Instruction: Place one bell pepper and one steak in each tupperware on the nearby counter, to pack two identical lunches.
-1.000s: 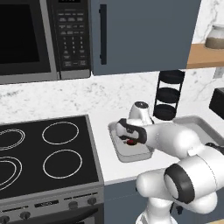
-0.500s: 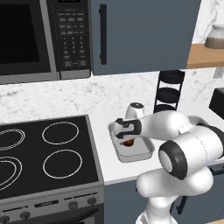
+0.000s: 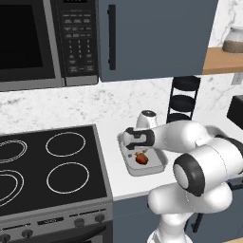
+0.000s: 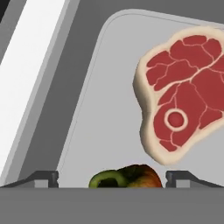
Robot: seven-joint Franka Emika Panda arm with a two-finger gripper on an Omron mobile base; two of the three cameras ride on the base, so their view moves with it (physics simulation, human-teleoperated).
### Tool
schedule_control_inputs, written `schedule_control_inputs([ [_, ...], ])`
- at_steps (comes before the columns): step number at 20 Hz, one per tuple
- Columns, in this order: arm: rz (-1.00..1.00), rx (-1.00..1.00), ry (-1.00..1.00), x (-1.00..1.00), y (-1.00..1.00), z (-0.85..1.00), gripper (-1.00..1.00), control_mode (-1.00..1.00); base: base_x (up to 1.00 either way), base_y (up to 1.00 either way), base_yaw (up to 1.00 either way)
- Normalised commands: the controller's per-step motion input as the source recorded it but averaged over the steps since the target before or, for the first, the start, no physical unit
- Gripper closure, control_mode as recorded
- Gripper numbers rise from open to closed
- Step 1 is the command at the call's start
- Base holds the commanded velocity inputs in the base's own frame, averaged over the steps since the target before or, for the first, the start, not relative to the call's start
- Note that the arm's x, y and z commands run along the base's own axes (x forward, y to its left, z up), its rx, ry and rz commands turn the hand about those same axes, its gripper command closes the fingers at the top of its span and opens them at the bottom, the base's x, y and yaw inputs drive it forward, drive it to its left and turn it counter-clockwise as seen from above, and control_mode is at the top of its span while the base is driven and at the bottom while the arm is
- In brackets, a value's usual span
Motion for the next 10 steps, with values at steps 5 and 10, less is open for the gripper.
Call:
schedule_control_inputs([
  [5, -0.19, 0.00, -0.01, -0.35, -0.12, 0.41, -1.00, -1.00, 0.00, 0.00, 0.00],
  [10, -0.25, 0.00, -0.06, -0.67, -0.41, 0.64, -1.00, -1.00, 0.00, 0.00, 0.00],
])
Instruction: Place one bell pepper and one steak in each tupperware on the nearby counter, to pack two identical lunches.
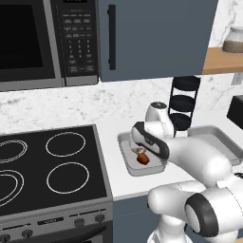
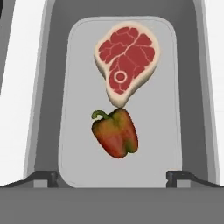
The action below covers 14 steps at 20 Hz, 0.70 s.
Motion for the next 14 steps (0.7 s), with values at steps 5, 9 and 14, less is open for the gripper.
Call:
schedule_control_inputs([
  [5, -0.20, 0.00, -0.18, -0.75, -0.33, 0.75, -1.00, -1.00, 0.00, 0.00, 0.00],
  [9, 0.00, 0.00, -0.29, -0.83, -0.15, 0.70, -1.00, -1.00, 0.00, 0.00, 0.00],
  [14, 0.00, -0.03, -0.26, -0.74, -0.08, 0.78, -1.00, -1.00, 0.00, 0.00, 0.00],
])
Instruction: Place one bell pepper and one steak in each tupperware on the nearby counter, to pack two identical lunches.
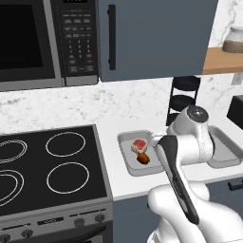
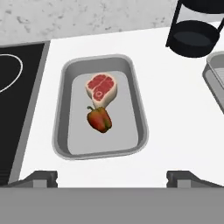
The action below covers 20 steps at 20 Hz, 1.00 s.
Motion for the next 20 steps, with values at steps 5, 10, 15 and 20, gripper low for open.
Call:
schedule_control_inputs([
  [5, 0.00, -0.05, -0.22, -0.73, -0.06, 0.65, -1.00, -1.00, 0.00, 0.00, 0.00],
  [10, 0.00, 0.00, -0.15, -0.63, -0.07, 0.08, -1.00, -1.00, 0.00, 0.00, 0.00],
  [15, 0.00, 0.01, -0.01, -0.26, -0.03, -0.23, -1.00, -1.00, 0.00, 0.00, 0.00],
  [20, 0.00, 0.00, 0.00, -0.04, 0.00, -0.08, -1.00, -1.00, 0.00, 0.00, 0.00],
])
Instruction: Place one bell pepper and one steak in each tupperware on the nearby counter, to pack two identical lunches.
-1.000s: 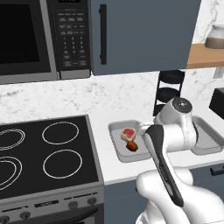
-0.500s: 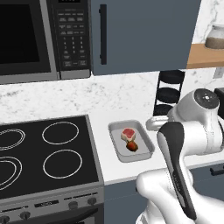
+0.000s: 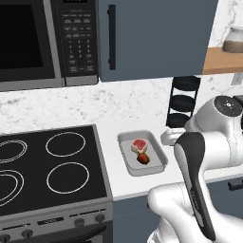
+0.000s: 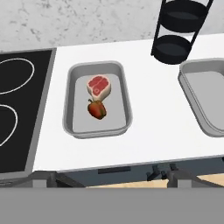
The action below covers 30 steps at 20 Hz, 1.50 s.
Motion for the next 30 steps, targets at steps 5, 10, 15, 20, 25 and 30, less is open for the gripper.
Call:
schedule_control_inputs([
  [5, 0.00, 0.00, -0.03, -0.07, 0.00, 0.00, -1.00, -1.00, 0.00, 0.00, 0.00],
  [10, 0.00, 0.00, 0.00, 0.00, 0.00, 0.00, -1.00, 1.00, -0.53, -0.07, -0.07],
  [15, 0.00, 0.00, 0.00, 0.00, 0.00, 0.00, -1.00, 1.00, -0.59, -0.65, -0.19],
  [20, 0.00, 0.00, 0.00, 0.00, 0.00, 0.00, -1.00, 1.00, -0.30, -1.00, -0.33],
  [25, 0.00, 0.00, 0.00, 0.00, 0.00, 0.00, -1.00, 1.00, -0.22, -1.00, -0.30],
  [30, 0.00, 0.00, 0.00, 0.00, 0.00, 0.00, -1.00, 1.00, -0.27, -1.00, -0.26],
])
